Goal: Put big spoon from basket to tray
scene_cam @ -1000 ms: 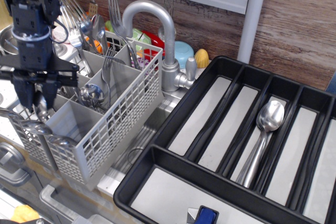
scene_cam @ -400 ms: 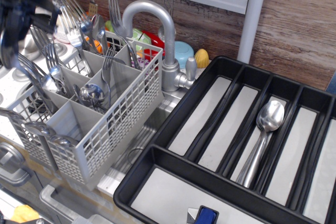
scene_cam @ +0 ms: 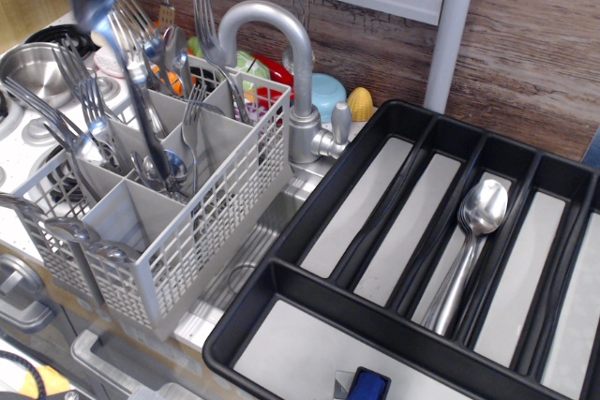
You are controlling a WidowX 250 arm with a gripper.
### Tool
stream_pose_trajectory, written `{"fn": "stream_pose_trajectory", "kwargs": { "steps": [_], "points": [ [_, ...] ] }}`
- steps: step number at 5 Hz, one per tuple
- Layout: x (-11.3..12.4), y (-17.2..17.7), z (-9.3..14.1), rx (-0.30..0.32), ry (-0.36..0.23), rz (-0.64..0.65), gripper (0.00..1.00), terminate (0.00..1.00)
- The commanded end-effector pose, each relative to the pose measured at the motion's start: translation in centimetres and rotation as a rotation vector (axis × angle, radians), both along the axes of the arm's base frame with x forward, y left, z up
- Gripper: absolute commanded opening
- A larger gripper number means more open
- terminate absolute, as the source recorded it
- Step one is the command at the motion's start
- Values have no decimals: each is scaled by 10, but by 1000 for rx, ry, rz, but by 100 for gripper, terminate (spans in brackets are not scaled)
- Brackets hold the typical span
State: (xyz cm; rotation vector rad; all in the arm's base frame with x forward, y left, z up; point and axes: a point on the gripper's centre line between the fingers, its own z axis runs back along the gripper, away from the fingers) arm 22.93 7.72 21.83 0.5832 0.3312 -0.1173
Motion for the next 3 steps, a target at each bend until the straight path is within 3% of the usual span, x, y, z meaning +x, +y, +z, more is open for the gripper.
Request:
{"fn": "stream_pose_trajectory", "kwargs": {
  "steps": [1, 2, 3],
  "points": [
    [23, -31, 20, -112, 29, -115, 0, 0],
    [43, -56, 1, -288, 45, -183, 0, 0],
    [68, -81, -17, -385, 47, -185, 0, 0]
  ]
}}
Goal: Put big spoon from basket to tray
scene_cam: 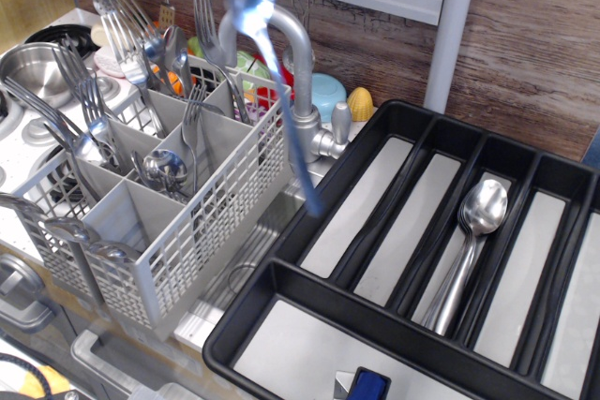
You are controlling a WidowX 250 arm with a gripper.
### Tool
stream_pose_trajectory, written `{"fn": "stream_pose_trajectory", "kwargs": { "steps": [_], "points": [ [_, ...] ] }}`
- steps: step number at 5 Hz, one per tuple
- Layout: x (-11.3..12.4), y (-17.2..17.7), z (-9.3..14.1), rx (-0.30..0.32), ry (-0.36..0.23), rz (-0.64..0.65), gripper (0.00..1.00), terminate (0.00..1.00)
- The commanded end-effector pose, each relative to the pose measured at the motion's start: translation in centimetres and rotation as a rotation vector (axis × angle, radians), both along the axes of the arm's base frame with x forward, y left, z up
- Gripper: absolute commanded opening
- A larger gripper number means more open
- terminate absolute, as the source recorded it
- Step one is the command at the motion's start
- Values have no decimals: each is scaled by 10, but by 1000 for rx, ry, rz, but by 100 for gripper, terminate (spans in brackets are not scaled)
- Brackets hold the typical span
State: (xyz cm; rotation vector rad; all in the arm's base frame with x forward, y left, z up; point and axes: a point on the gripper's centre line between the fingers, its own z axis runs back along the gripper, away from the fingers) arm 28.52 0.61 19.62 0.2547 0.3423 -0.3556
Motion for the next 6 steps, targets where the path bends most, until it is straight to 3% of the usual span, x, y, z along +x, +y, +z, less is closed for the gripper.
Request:
{"fn": "stream_pose_trajectory", "kwargs": {
  "steps": [1, 2, 4, 5, 6],
  "points": [
    [32, -34, -16, -80, -55, 17, 0, 0],
    [41, -52, -44, -115, -81, 61, 0, 0],
    [50, -80, -90, 20, -194, 87, 0, 0],
    [48, -79, -112, 82, -206, 30, 0, 0],
    [47, -81, -120, 101, -198, -11, 0, 0]
  ]
}}
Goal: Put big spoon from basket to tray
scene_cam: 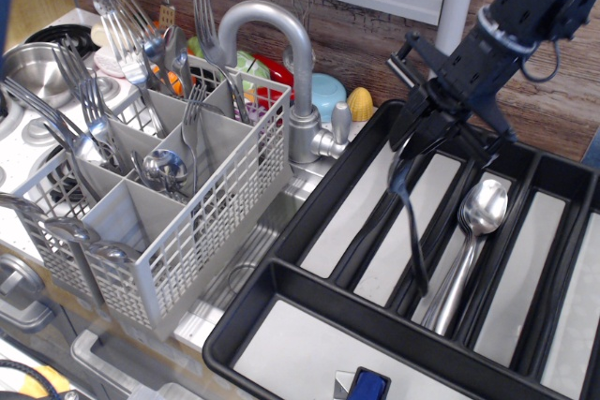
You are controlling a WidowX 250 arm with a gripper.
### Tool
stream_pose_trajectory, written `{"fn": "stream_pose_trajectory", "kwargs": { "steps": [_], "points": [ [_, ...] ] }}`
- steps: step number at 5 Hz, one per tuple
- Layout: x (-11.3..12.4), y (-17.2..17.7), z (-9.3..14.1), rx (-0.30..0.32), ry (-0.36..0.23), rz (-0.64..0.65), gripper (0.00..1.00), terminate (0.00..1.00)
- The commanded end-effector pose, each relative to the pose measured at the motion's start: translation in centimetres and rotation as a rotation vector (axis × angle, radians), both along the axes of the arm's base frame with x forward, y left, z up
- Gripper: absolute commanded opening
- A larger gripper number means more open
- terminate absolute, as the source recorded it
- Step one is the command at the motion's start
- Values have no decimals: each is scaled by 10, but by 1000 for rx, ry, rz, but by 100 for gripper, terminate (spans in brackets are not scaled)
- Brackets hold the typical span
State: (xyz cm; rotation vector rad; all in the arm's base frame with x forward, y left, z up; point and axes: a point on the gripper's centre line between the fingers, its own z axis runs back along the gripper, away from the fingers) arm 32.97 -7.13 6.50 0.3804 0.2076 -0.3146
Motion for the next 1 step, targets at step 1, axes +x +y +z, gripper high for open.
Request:
{"fn": "stream_pose_trajectory", "kwargs": {
  "steps": [1],
  "points": [
    [4, -5, 15, 21, -56, -9, 0, 100]
  ]
}}
